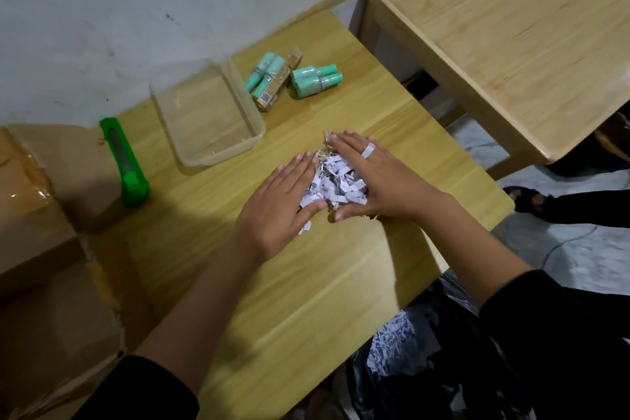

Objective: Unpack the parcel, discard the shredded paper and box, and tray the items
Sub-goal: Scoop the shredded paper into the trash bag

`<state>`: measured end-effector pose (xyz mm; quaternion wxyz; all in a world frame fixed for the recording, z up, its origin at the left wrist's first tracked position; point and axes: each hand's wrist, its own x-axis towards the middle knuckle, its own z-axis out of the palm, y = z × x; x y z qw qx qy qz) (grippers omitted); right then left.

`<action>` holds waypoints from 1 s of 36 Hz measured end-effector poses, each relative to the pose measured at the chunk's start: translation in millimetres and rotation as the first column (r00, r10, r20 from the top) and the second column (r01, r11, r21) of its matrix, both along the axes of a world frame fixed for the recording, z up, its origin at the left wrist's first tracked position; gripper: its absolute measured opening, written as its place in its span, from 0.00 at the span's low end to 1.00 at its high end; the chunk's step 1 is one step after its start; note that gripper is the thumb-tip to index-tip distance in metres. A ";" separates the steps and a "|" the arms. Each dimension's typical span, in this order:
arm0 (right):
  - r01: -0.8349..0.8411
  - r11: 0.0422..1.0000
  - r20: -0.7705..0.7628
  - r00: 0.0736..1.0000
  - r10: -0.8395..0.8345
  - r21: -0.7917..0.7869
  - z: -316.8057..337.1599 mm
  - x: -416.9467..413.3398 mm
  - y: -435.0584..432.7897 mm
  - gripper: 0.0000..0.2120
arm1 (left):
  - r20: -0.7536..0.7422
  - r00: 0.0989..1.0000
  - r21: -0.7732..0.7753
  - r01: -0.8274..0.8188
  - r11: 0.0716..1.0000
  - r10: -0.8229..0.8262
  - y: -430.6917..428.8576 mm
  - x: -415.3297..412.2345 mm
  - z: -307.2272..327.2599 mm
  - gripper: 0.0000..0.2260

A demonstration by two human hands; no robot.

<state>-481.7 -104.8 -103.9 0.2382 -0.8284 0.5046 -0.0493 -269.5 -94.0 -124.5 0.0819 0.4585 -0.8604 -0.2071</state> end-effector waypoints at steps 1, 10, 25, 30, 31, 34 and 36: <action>0.025 1.000 0.044 0.999 -0.024 -0.012 -0.4 0.6 3.5 0.53 | -0.008 1.000 0.002 -0.022 1.000 0.022 3.1 -0.7 -1.4 0.32; 0.193 0.963 0.166 0.973 -0.163 -0.188 -14.7 16.0 50.1 0.32 | -0.120 0.979 -0.088 -0.178 0.980 0.167 28.3 -7.7 -3.3 0.23; 0.334 0.919 0.262 0.925 -0.276 -0.209 -22.4 47.2 91.1 0.21 | -0.295 0.936 -0.006 -0.203 0.979 0.192 64.7 0.5 -3.1 0.19; 0.380 0.912 0.298 0.898 -0.323 -0.156 -22.3 60.6 103.4 0.18 | -0.312 0.928 0.012 -0.209 0.978 0.202 75.3 9.5 -2.4 0.18; 0.395 0.907 0.306 0.890 -0.338 -0.147 -22.5 63.3 106.5 0.18 | -0.315 0.927 0.012 -0.210 0.978 0.203 77.8 9.7 -1.4 0.18; 0.445 0.885 0.341 0.860 -0.380 -0.135 -22.5 70.9 115.9 0.18 | -0.335 0.920 0.017 -0.209 0.978 0.202 86.4 10.8 1.4 0.18; 0.466 0.877 0.361 0.843 -0.400 -0.117 -21.5 74.5 122.5 0.18 | -0.347 0.916 0.020 -0.208 0.978 0.202 92.5 12.9 2.0 0.16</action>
